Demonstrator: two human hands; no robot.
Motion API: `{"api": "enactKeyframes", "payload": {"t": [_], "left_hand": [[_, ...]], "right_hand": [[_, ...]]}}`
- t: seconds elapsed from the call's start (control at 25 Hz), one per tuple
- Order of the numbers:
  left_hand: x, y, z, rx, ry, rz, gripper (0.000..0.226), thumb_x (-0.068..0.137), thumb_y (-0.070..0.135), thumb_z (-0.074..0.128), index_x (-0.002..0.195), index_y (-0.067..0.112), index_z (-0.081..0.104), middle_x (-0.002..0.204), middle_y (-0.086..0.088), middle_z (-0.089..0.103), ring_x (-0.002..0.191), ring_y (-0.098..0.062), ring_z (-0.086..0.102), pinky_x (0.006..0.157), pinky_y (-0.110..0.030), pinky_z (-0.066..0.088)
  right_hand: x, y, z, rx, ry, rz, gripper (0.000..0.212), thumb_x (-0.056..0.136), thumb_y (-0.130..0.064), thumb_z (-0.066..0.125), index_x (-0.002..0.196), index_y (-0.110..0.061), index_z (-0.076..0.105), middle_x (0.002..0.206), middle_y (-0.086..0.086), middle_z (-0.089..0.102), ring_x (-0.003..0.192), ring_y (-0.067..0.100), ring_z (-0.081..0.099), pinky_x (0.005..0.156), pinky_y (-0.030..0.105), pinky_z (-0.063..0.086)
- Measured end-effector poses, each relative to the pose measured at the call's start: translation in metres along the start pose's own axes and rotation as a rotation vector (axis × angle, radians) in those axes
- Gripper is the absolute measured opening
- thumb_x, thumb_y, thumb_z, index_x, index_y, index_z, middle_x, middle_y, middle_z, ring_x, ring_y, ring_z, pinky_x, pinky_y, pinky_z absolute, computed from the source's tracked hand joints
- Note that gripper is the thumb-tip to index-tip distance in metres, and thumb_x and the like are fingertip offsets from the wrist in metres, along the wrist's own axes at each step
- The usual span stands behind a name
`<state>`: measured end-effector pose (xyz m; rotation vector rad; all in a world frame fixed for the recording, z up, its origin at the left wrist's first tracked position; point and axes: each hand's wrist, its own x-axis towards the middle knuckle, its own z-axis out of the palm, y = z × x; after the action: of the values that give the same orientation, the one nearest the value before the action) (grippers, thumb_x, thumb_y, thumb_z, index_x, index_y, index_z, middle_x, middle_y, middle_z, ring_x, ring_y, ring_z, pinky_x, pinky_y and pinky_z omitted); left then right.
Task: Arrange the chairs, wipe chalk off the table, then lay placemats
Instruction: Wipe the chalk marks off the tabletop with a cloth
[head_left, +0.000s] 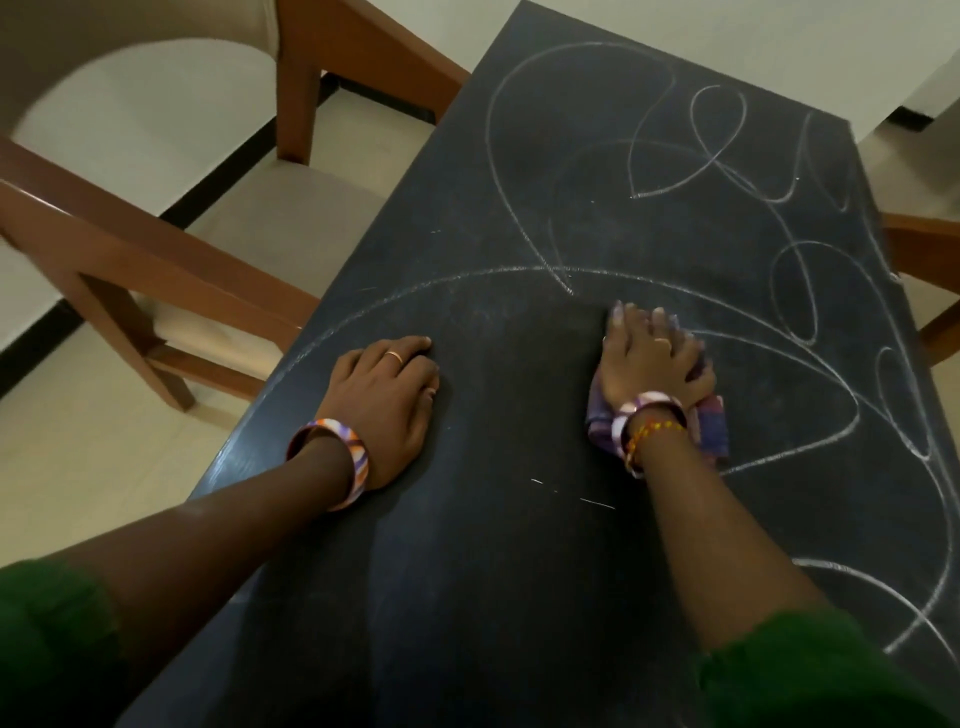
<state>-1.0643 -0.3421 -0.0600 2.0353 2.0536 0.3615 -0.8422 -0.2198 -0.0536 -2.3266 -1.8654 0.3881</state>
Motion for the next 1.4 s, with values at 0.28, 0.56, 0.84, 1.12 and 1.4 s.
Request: {"api": "enactKeyframes", "payload": {"t": [0.28, 0.56, 0.84, 1.12, 1.4], "left_hand": [[-0.003, 0.000, 0.000, -0.032, -0.013, -0.014, 0.044, 0.090, 0.037, 0.027, 0.119, 0.018, 0.054, 0.143, -0.002, 0.041, 0.130, -0.022, 0.038, 0.108, -0.037, 0.023], [-0.001, 0.000, 0.000, -0.017, -0.042, -0.017, 0.046, 0.090, 0.038, 0.026, 0.123, 0.021, 0.052, 0.144, 0.000, 0.039, 0.132, -0.020, 0.035, 0.108, -0.035, 0.020], [-0.001, -0.004, 0.001, -0.019, -0.027, 0.004, 0.047, 0.090, 0.042, 0.024, 0.121, 0.022, 0.053, 0.143, 0.001, 0.040, 0.131, -0.020, 0.036, 0.106, -0.035, 0.022], [0.001, -0.009, 0.003, -0.015, -0.016, 0.042, 0.053, 0.086, 0.046, 0.019, 0.116, 0.022, 0.055, 0.142, 0.000, 0.040, 0.128, -0.020, 0.037, 0.102, -0.031, 0.019], [0.000, -0.007, -0.001, -0.034, -0.066, 0.051, 0.042, 0.091, 0.041, 0.025, 0.117, 0.023, 0.053, 0.145, 0.001, 0.034, 0.132, -0.020, 0.031, 0.109, -0.037, 0.018]], "right_hand": [[-0.043, -0.068, 0.032, -0.122, -0.080, -0.538, 0.047, 0.098, -0.039, 0.028, 0.145, -0.040, 0.024, 0.157, -0.008, 0.012, 0.144, 0.029, 0.003, 0.111, 0.059, 0.003], [0.054, -0.047, 0.006, 0.017, -0.007, -0.092, 0.047, 0.099, -0.047, 0.017, 0.143, -0.039, 0.031, 0.156, -0.005, 0.019, 0.143, 0.030, 0.009, 0.110, 0.060, 0.003], [-0.036, -0.057, 0.030, -0.176, -0.048, -0.625, 0.047, 0.097, -0.039, 0.030, 0.144, -0.045, 0.022, 0.157, -0.013, 0.013, 0.144, 0.020, 0.006, 0.111, 0.055, 0.006], [0.054, -0.068, 0.016, -0.005, 0.055, -0.115, 0.044, 0.098, -0.041, 0.021, 0.136, -0.032, 0.042, 0.151, -0.002, 0.031, 0.139, 0.032, 0.017, 0.108, 0.063, 0.008], [-0.038, -0.041, 0.023, -0.150, 0.037, -0.477, 0.046, 0.096, -0.037, 0.033, 0.141, -0.046, 0.029, 0.154, -0.014, 0.020, 0.143, 0.019, 0.012, 0.110, 0.052, 0.012]]}}
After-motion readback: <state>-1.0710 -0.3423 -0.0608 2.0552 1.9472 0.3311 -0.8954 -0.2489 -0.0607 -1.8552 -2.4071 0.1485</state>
